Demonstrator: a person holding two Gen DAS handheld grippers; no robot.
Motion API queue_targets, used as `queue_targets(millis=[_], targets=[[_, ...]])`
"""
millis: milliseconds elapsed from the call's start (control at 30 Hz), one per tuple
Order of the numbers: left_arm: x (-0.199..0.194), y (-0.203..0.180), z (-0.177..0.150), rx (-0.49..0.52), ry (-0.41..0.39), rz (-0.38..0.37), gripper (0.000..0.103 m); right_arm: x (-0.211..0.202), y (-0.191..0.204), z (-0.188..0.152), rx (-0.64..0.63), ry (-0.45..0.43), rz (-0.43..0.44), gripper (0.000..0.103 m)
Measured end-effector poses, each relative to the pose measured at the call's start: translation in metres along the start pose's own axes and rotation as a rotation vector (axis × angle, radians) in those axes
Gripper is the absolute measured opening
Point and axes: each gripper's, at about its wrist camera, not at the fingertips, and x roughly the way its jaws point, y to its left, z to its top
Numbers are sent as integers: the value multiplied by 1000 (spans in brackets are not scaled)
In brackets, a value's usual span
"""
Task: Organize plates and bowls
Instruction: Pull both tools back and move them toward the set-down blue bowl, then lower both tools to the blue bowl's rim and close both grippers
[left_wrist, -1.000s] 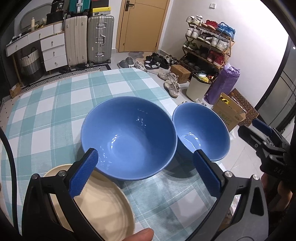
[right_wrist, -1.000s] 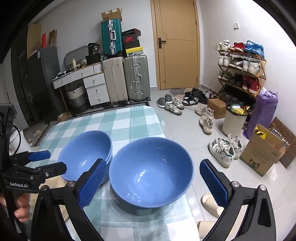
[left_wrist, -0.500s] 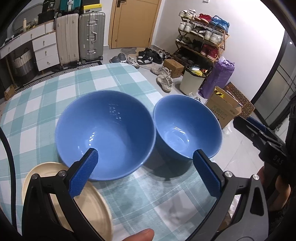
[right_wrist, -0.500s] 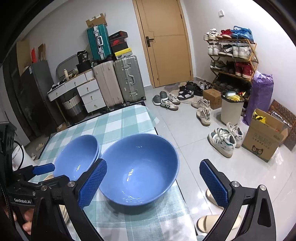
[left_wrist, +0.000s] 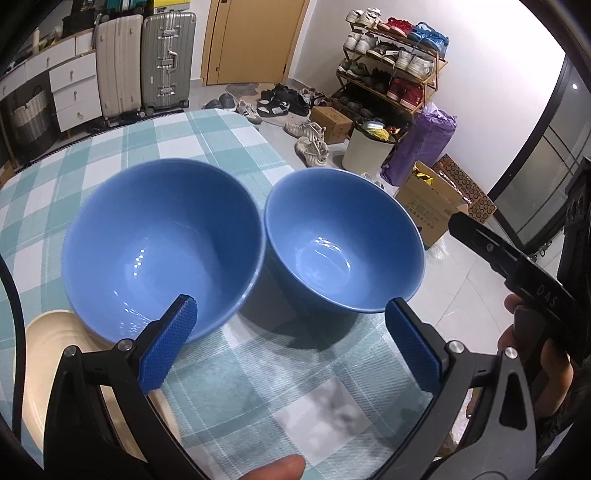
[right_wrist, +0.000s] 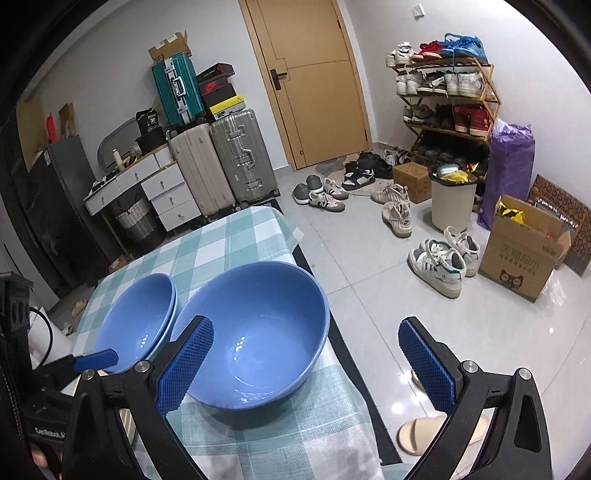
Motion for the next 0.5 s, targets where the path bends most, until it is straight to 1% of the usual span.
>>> queue_targets(millis=[67, 167, 200, 233, 333, 500], targets=[[3, -3, -1, -1, 2, -1, 99, 4, -2, -1, 7, 8, 5, 102], [6, -7, -1, 3, 5, -10, 91, 7, -2, -3, 10, 18, 11, 102], [7, -10, 0, 13, 0, -10, 87, 8, -2, -3, 10, 21, 14, 102], [7, -12, 0, 19, -2, -13, 82, 8, -1, -3, 9, 21, 17, 102], [11, -18, 0, 30, 10, -47, 72, 9, -4, -4, 16, 23, 23, 102], [19, -22, -2, 31, 24, -44, 65, 12, -6, -4, 26, 26, 20, 102]])
